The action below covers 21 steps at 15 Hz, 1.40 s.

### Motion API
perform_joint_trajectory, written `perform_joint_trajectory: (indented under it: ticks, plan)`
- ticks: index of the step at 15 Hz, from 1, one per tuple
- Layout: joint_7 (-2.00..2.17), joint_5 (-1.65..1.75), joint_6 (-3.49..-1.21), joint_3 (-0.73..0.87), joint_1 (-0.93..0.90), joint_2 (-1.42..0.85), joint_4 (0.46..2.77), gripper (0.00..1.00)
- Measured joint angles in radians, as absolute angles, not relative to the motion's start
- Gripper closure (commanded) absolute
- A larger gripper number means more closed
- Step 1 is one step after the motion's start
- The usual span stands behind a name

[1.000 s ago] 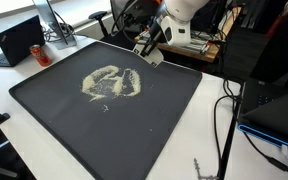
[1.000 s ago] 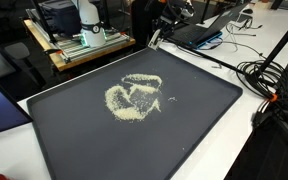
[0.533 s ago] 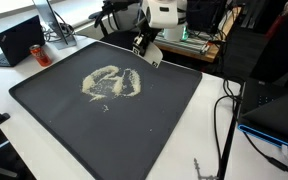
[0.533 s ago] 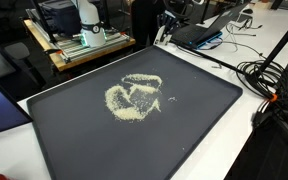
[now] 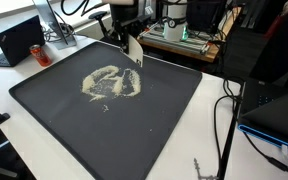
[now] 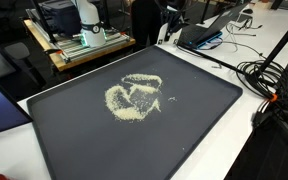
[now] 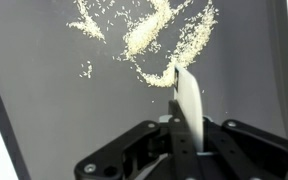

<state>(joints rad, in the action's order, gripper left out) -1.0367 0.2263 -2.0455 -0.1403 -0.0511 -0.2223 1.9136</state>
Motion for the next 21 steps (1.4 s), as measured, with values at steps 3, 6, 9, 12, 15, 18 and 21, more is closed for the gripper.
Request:
perform_joint_trajectory:
  ticks: [3,6,9,12,15,18,21]
  plan:
    - [-1.054,0.144,-2.072,-0.115,-0.008,-0.222,1.891,0.99]
    - [-1.076,0.077,-2.095,-0.083,0.039,-0.222,1.878,0.99]
    - [-1.075,0.048,-2.131,-0.048,0.075,-0.222,1.875,0.99]
    - [-1.053,0.040,-2.161,-0.016,0.099,-0.222,1.875,0.99]
    - [-1.036,0.041,-2.175,0.002,0.106,-0.222,1.876,0.96]
    - [-1.036,0.041,-2.175,-0.002,0.101,-0.224,1.876,0.99]
    - [-1.036,0.021,-2.174,-0.005,0.101,-0.228,1.876,0.99]
